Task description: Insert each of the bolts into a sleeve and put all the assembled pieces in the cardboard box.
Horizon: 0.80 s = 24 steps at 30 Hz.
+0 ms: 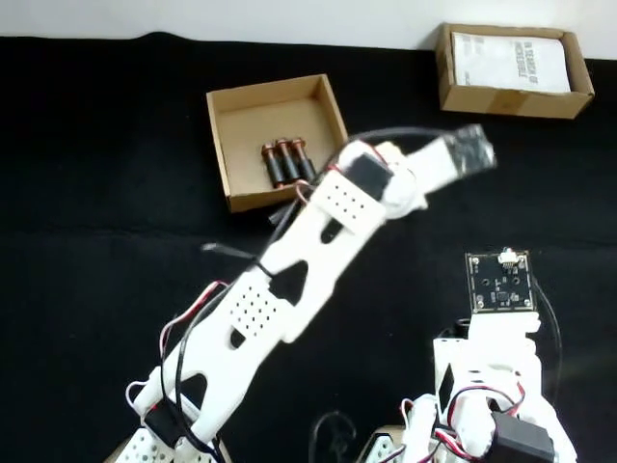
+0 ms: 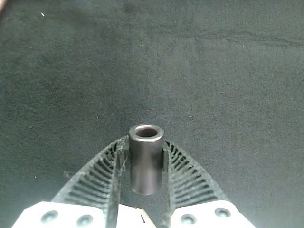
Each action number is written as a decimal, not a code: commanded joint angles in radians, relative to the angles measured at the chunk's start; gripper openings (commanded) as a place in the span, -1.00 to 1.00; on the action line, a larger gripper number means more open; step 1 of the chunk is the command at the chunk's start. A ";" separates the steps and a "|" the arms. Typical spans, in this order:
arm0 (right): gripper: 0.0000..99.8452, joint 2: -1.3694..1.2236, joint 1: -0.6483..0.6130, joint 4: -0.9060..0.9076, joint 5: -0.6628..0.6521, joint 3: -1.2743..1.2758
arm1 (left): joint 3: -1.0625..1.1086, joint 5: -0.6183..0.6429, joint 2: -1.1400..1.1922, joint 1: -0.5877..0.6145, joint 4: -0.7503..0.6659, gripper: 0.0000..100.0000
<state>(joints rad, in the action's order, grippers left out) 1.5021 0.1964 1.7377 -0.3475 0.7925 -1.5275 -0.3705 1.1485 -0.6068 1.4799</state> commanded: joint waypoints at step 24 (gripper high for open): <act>-0.98 0.002 -0.205 -0.447 -0.012 0.306 | -0.136 0.637 -0.306 0.124 0.074 -0.98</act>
<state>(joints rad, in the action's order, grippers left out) 1.5021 0.0736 1.3311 -0.3537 1.0902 -1.6180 0.1665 0.9444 -0.4964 1.5704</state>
